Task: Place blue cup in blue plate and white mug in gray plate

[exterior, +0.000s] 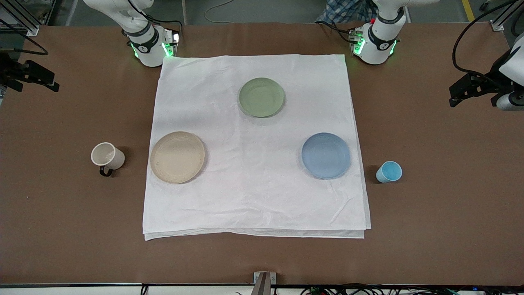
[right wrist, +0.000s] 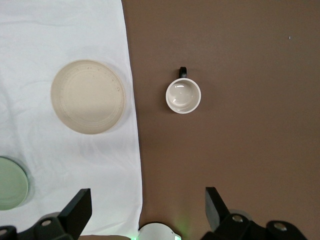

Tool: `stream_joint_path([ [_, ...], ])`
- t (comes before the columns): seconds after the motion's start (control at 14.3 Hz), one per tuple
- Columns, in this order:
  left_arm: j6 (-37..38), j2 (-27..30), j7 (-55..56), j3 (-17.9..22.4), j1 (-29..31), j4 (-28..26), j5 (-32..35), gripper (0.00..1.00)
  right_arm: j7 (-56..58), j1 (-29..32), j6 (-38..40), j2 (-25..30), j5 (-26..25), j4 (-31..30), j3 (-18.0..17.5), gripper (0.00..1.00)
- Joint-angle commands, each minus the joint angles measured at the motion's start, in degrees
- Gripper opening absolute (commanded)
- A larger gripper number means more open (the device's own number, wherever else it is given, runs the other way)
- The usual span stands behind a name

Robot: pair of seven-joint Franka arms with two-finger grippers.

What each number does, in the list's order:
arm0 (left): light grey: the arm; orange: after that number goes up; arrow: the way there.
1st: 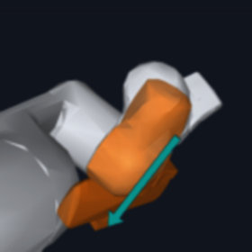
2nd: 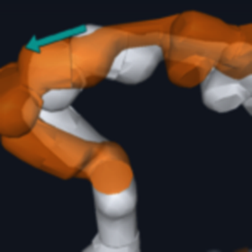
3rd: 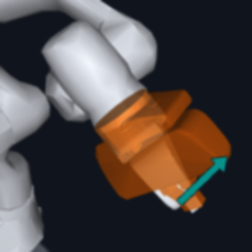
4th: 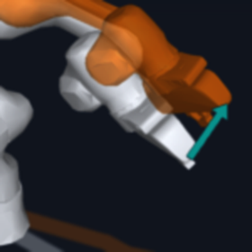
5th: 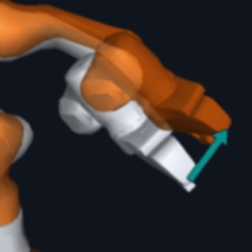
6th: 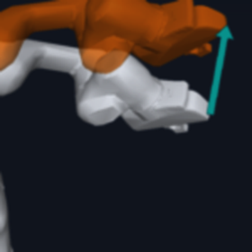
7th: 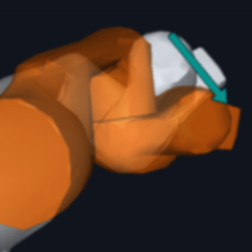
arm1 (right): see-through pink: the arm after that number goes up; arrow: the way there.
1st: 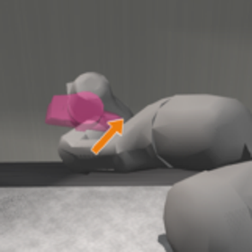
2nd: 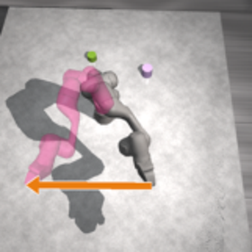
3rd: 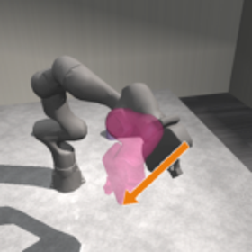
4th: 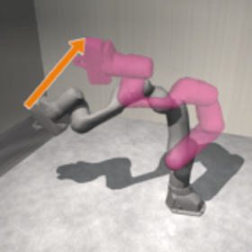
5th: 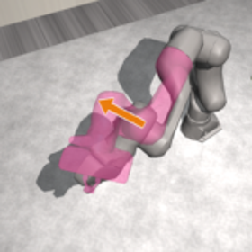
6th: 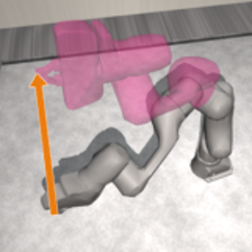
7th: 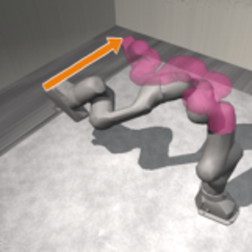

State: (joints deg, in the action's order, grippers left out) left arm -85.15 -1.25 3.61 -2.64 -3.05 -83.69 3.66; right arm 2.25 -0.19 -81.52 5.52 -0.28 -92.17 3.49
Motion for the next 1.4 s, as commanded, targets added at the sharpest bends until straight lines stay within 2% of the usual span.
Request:
stream_joint_path([
  [0.0,0.0,0.7,0.0,0.3,-0.1,-0.9,-0.8,1.00,2.6,-0.6,-1.0,1.3,-0.8,-1.4,0.0,1.00],
  [0.28,-0.4,-1.9,-1.2,0.6,0.6,0.8,-0.8,1.00,2.2,-0.4,-0.5,1.2,0.3,-1.3,0.2,1.00],
  [0.56,-4.7,-7.5,-1.2,0.8,0.9,-0.4,-1.4,1.00,2.6,-0.3,0.3,0.6,-0.5,0.7,0.4,1.00],
  [0.7,-10.4,-10.7,-1.2,0.8,1.5,-3.4,-1.4,1.00,2.3,0.1,-1.3,-2.8,-0.1,1.3,0.6,1.00],
  [0.84,-16.5,-13.9,-1.2,0.8,1.6,-7.0,-1.4,1.00,2.7,0.7,-7.2,-10.0,-0.7,1.8,0.6,1.00],
  [0.98,-23.8,-14.8,-0.7,0.8,1.6,-12.6,-1.4,1.00,2.6,2.6,-12.8,-14.8,-0.3,0.4,0.6,1.00],
  [1.12,-30.1,-16.4,0.1,0.8,1.6,-18.0,-1.5,1.00,2.4,4.6,-20.7,-20.2,0.3,-4.0,0.5,1.00],
  [1.33,-37.6,-19.7,0.2,0.8,1.8,-22.6,-1.5,0.96,2.0,6.1,-38.5,-24.2,1.6,-14.1,0.5,1.00],
])
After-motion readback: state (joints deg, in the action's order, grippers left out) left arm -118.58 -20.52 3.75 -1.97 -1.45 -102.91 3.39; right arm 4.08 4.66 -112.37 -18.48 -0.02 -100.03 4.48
